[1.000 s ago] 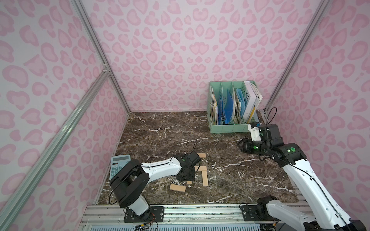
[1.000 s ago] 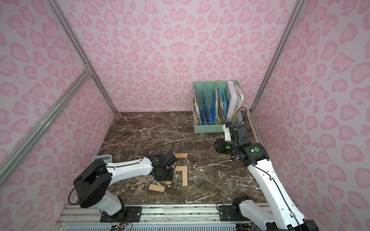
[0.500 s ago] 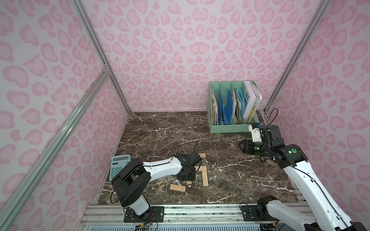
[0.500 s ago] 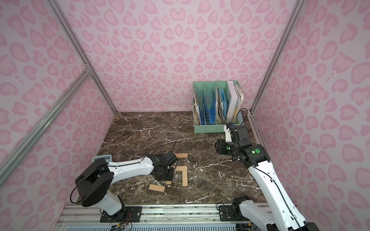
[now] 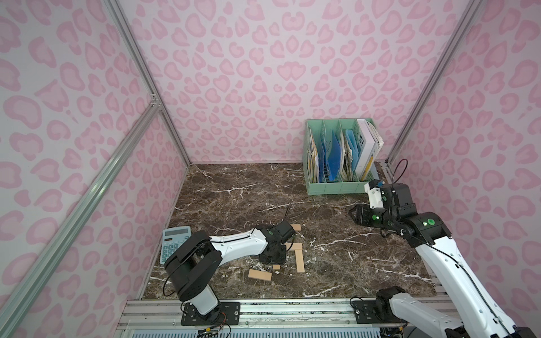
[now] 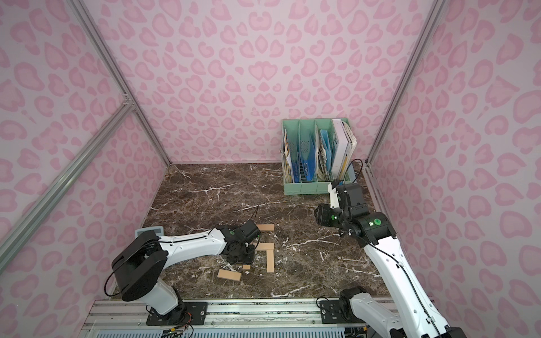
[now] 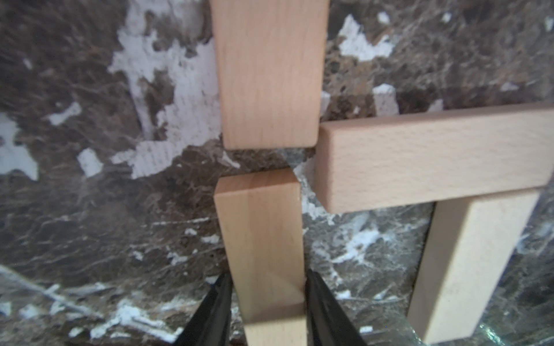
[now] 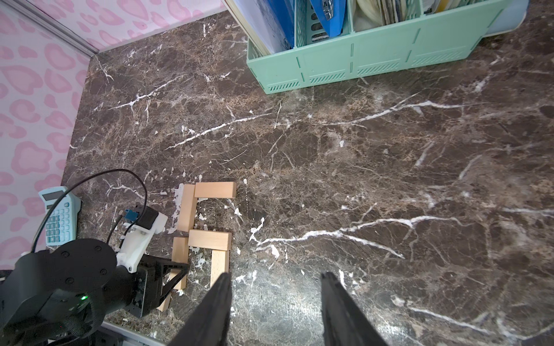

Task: Assemble the number 6 with building blocks
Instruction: Assemble the building block at the center of the board.

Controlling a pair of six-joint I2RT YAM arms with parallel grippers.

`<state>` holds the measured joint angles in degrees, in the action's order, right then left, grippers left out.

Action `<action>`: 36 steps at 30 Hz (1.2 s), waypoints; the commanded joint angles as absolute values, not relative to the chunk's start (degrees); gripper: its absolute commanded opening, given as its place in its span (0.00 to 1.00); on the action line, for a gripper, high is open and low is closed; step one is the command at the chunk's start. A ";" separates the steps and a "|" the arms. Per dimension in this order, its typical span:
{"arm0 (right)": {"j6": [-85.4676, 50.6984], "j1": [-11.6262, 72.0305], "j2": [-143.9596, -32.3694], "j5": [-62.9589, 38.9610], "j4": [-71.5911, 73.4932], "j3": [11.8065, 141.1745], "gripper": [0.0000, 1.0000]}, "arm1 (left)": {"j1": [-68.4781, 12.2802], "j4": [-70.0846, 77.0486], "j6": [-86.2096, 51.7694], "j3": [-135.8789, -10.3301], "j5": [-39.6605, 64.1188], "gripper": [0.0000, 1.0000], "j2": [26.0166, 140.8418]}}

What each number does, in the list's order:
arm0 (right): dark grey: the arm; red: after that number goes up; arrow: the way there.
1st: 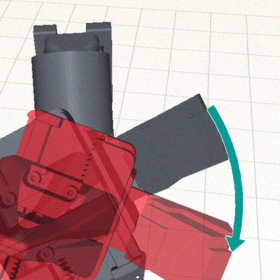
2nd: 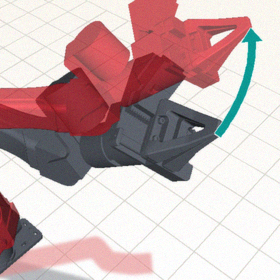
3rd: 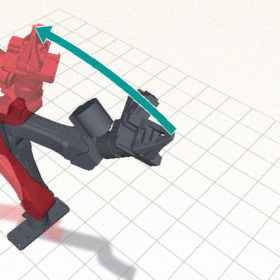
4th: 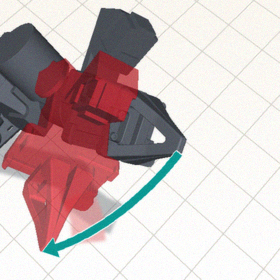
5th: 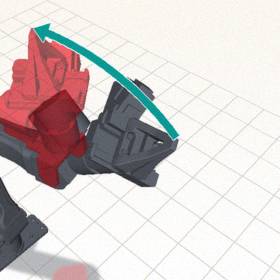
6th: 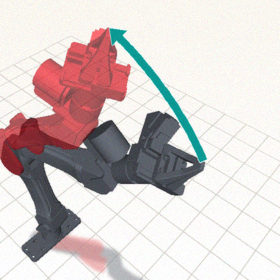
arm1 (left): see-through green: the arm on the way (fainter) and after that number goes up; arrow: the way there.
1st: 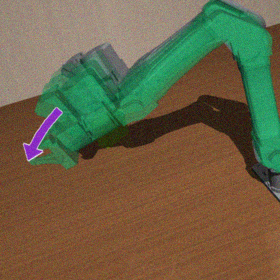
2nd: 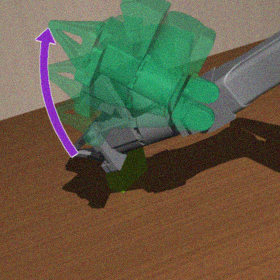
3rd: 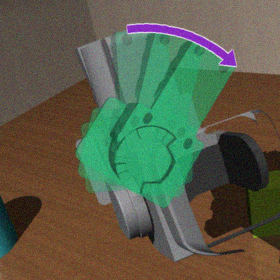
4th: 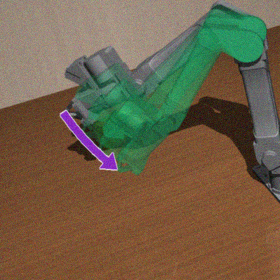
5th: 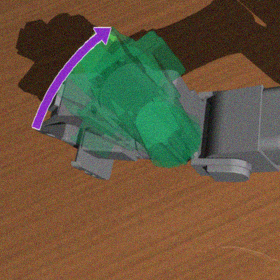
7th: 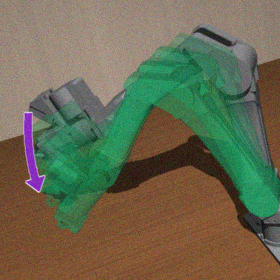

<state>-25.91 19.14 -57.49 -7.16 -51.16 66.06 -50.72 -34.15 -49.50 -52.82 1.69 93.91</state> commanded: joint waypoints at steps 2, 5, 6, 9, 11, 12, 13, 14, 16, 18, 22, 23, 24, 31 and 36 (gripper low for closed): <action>-26.36 19.23 -57.24 -6.94 -51.05 65.77 0.51 | -50.78 -34.45 -48.61 -53.44 2.11 0.43 94.38; -26.28 19.24 -57.22 -6.94 -50.98 65.69 0.51 | -50.83 -34.67 -48.43 -53.74 2.03 0.43 94.44; -26.25 19.24 -57.29 -6.92 -50.99 65.64 0.51 | -50.80 -34.80 -48.59 -53.74 1.86 0.43 94.47; -26.28 19.17 -57.22 -6.94 -50.89 65.71 0.51 | -50.85 -34.72 -48.52 -53.61 1.86 0.43 94.50; -26.21 19.17 -57.22 -6.94 -50.93 65.57 0.51 | -50.80 -34.85 -48.26 -53.65 1.93 0.43 94.51; -26.19 19.18 -57.26 -6.97 -50.89 65.57 0.50 | -50.80 -34.98 -48.32 -53.70 1.85 0.43 94.50; -26.19 19.22 -57.22 -6.94 -50.89 65.54 0.50 | -50.80 -34.90 -48.25 -53.71 1.83 0.43 94.49; -26.19 19.24 -57.22 -6.94 -50.77 65.48 0.50 | -50.80 -35.03 -48.34 -53.72 1.77 0.43 94.50; -26.19 19.24 -57.22 -6.94 -50.80 65.49 0.50 | -50.80 -35.00 -48.43 -53.61 1.85 0.43 94.57; -26.18 19.24 -57.22 -6.99 -50.80 65.48 0.50 | -50.80 -35.07 -48.44 -53.55 1.76 0.43 94.45; -26.14 19.23 -57.17 -7.24 -50.65 65.44 0.50 | -50.80 -35.57 -48.08 -53.74 1.65 0.47 94.24; -26.12 19.23 -57.14 -7.46 -50.56 65.44 0.51 | -50.80 -35.78 -47.95 -53.85 1.57 0.49 94.02; -26.10 19.21 -57.13 -7.47 -50.54 65.49 0.52 | -50.80 -36.01 -47.74 -53.92 1.42 0.52 93.81; -25.80 19.20 -57.23 -7.51 -50.45 65.95 0.54 | -50.80 -39.82 -45.78 -55.74 0.01 0.60 92.01; -24.17 19.27 -57.68 -6.92 -51.56 67.93 0.55 | -50.59 -48.38 -43.72 -59.83 -4.30 0.62 86.49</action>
<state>-25.54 19.14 -57.41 -7.33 -51.24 66.83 -50.78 -41.71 -45.93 -57.87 -0.80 88.99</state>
